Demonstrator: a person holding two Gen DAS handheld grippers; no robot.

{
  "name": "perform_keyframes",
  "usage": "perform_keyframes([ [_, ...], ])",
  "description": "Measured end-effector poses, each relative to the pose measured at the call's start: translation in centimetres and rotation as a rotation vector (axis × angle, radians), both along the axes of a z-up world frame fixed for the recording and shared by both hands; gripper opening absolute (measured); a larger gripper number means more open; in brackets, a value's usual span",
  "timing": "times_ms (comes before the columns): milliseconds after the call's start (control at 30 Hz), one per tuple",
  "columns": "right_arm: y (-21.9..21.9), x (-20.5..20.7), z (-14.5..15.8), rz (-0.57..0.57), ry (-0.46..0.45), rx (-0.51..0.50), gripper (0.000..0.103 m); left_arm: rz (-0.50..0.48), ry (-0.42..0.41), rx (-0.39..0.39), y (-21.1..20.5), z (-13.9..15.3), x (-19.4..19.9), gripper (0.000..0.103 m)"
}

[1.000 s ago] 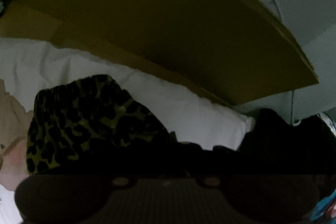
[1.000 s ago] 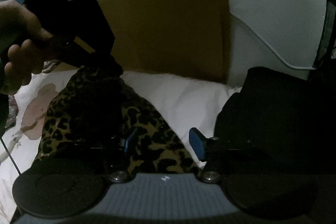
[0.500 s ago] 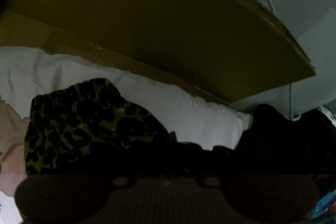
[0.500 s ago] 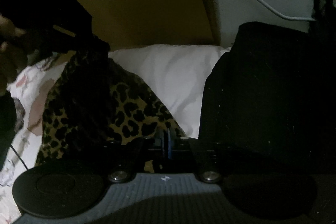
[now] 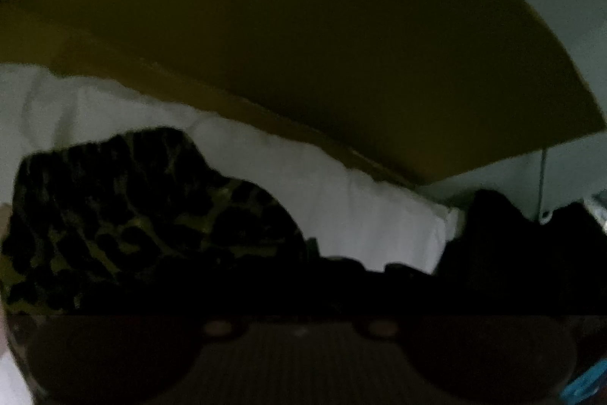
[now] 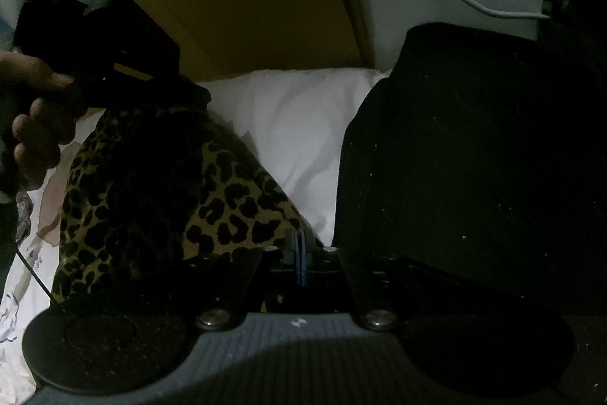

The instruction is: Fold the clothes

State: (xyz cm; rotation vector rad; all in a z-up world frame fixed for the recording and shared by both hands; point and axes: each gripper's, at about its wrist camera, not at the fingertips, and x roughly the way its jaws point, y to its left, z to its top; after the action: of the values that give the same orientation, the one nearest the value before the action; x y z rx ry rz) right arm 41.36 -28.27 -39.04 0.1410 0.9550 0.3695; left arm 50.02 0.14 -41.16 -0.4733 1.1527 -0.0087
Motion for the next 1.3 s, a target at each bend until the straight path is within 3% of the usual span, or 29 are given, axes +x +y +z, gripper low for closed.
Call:
perform_keyframes([
  [233,-0.6,-0.8,0.6,-0.012,-0.025,-0.034,0.000,-0.008,-0.006,-0.021,-0.5,-0.9,0.3,0.000],
  [367,-1.0,-0.9,0.6,-0.028,-0.020,-0.036,0.000,-0.025,0.002,0.015,-0.9,-1.7,0.4,0.001],
  [533,-0.7,-1.5,1.4,-0.025,-0.055,-0.031,0.000,-0.097,0.008,0.123,-1.7,-2.8,0.6,0.006],
  [700,-0.4,-2.1,2.3,-0.021,-0.090,-0.027,0.001,-0.160,-0.053,0.128,-1.2,-0.2,0.0,0.053],
  [833,-0.1,-2.5,3.0,-0.018,-0.119,-0.023,0.009,-0.203,-0.109,0.133,-0.5,2.3,-0.5,0.053],
  [1033,1.6,-2.3,3.1,0.027,-0.125,-0.010,0.011,-0.257,-0.142,0.192,1.8,4.4,-1.4,0.044],
  [1100,2.4,-2.2,3.1,0.050,-0.129,-0.015,0.019,-0.270,-0.141,0.224,2.8,4.5,-1.8,0.042],
  [1167,3.3,-2.0,3.0,0.076,-0.134,-0.025,0.033,-0.272,-0.144,0.252,3.6,4.4,-2.3,0.042],
  [1300,5.0,-1.7,2.1,0.118,-0.126,-0.046,0.037,-0.301,-0.164,0.314,4.4,4.0,-3.3,0.043],
])
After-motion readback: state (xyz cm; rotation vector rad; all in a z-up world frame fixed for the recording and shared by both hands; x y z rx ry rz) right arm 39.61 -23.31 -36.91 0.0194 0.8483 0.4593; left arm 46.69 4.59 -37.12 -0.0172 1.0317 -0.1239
